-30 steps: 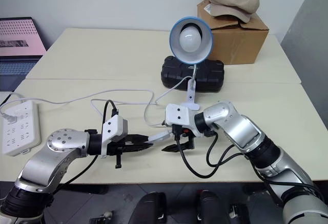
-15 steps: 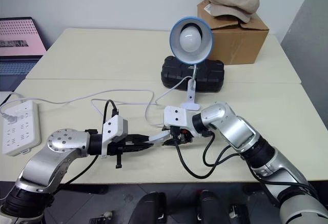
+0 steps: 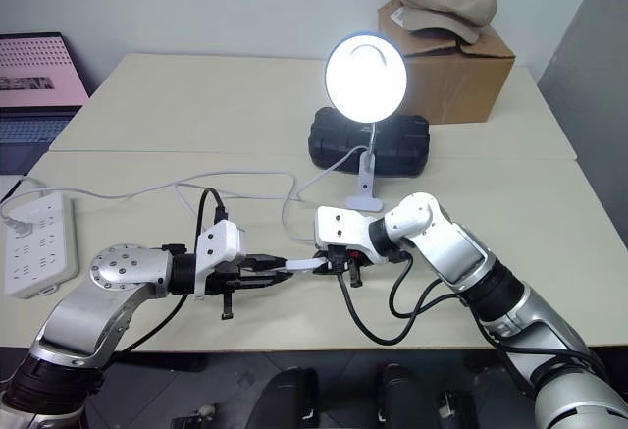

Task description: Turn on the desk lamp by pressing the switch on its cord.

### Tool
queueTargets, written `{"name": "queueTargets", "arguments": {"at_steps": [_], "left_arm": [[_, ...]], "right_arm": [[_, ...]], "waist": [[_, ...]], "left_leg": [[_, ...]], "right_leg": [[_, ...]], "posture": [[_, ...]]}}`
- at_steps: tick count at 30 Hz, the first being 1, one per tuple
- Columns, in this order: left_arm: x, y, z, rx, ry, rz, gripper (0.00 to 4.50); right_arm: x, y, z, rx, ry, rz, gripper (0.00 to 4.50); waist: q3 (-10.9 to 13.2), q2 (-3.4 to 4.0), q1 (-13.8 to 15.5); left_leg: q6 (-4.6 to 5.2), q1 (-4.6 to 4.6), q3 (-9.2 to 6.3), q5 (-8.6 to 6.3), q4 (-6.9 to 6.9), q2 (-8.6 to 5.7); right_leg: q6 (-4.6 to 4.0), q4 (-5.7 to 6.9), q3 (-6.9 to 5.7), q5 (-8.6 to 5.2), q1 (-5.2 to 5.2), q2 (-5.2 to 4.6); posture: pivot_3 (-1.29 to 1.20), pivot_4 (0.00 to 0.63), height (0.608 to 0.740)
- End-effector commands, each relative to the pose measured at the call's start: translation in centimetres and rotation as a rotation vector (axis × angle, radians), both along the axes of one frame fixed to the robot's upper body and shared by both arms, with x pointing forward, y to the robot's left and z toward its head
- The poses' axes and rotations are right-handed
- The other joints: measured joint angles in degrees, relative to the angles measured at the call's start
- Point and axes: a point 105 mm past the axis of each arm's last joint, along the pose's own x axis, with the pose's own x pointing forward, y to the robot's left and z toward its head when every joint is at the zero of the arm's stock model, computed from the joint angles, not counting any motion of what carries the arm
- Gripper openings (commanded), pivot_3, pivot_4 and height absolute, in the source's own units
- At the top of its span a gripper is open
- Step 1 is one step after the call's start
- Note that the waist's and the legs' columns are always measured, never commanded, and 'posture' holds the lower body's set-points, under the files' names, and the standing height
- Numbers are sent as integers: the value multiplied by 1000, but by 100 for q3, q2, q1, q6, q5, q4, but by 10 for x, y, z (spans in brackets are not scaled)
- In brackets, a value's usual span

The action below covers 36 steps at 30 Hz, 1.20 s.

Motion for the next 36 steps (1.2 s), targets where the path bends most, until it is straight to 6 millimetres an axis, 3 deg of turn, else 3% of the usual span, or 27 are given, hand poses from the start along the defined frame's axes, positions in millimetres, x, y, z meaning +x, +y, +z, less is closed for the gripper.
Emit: {"name": "queueTargets", "arguments": {"at_steps": [1,11,17,22,27,29,36], "left_arm": [[0,-7,5,-13,-33,-22,365],[5,-6,1,40,-73,-49,365],[28,-8,-8,99,-183,-7,365],[48,-20,-13,72,-253,-2,365],[63,-21,-23,93,-288,-1,365],[64,-20,-24,83,-265,-7,1070],[61,-11,-19,78,-271,-29,2578]], "right_arm": [[-1,5,17,71,-50,23,802],[0,-7,23,78,-80,35,3233],[3,-31,32,79,-127,-52,4468],[3,-64,29,95,-126,-238,4500],[-3,-76,24,114,-112,-352,4500],[-1,-78,23,125,-117,-393,4500],[0,-80,20,144,-109,-445,4500]], "waist": [[0,0,0],[0,0,1],[0,0,28],[0,0,41],[0,-1,11],[0,-1,-1],[0,-1,5]], "left_leg": [[0,0,0,0,0,0],[0,0,1,0,0,-1],[0,-1,0,0,0,-2],[0,-3,4,0,-1,-3],[0,-7,3,0,1,-2],[0,-3,0,0,0,-1],[0,-6,1,0,0,-2]], "right_leg": [[0,0,0,0,0,0],[0,0,0,0,0,0],[0,-1,-1,0,1,-1],[1,-3,1,0,1,-3],[1,-2,-2,0,-2,-2],[2,0,-1,1,-2,1],[2,-3,0,0,-2,0]], "posture": [[0,150,740],[0,150,740],[0,150,740],[0,150,740],[0,150,740],[0,150,740],[0,150,740]]}}
